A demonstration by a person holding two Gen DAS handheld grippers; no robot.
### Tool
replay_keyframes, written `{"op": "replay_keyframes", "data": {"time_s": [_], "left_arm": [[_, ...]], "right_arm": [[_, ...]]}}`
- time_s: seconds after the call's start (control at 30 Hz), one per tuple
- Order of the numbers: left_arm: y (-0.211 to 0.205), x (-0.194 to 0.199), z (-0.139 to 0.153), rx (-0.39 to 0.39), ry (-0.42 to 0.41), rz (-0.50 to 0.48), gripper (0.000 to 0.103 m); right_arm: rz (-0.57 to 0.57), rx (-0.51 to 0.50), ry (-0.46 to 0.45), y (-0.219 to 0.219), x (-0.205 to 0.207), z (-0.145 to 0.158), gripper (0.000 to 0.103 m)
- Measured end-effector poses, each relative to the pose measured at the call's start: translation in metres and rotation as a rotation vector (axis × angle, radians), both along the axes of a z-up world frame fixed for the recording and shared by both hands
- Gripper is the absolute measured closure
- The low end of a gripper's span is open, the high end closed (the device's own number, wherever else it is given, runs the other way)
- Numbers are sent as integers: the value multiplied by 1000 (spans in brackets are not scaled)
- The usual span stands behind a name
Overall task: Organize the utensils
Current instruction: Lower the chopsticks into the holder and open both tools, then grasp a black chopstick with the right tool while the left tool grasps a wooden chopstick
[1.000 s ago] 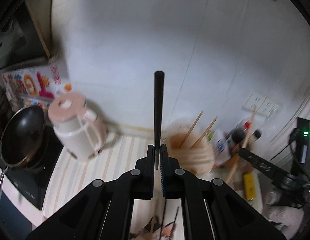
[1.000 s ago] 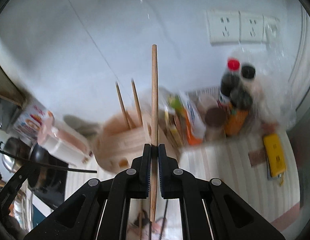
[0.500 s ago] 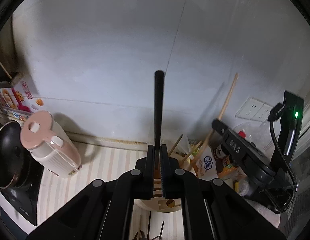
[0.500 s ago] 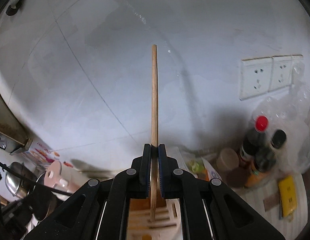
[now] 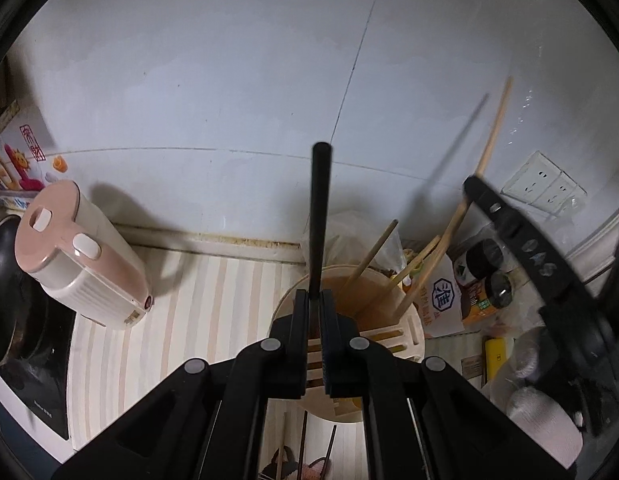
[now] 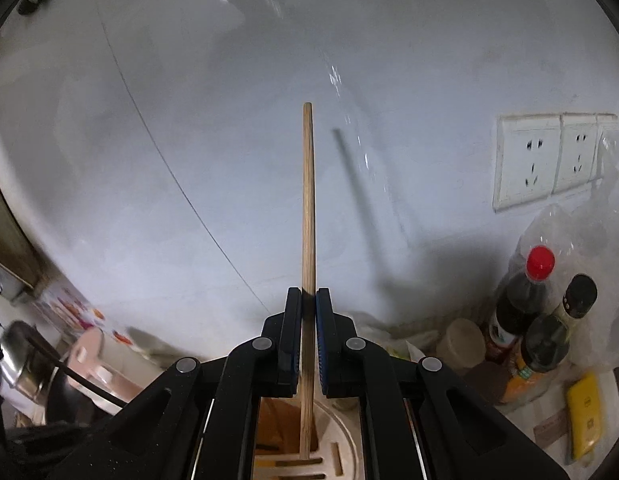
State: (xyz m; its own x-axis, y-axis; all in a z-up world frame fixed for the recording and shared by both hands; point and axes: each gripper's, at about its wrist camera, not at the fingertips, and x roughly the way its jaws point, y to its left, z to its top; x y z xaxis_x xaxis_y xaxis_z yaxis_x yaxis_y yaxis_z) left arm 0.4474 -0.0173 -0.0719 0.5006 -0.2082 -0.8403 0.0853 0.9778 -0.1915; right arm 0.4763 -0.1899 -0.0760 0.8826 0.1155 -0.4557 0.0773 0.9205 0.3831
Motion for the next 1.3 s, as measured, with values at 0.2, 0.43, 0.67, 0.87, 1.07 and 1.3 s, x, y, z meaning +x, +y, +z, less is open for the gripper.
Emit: {"op": "replay_keyframes", "data": {"time_s": [0.2,0.43,0.67,0.87,1.07,1.3], "left_arm": [[2,5,-8,1,20,12,100],[5,5,-13,-21,43,22,100],[8,-14,12,17,-4,85,68],[22,-45,43,25,-139,138,14],[38,-75,36,107,-178,177,0],[40,-99,-25,201,-77,158,0]], "right_arm": [[-8,-5,-89,11,-9,-6,96],[24,-57,-48,21,-6,-25,96],[86,-57,42,15,-17,-23,57],[37,1,84,-10,-50,-2,50],[-40,12,195,-25,-94,-8,40],[-95,-1,290,-35,-137,-57,21]]}}
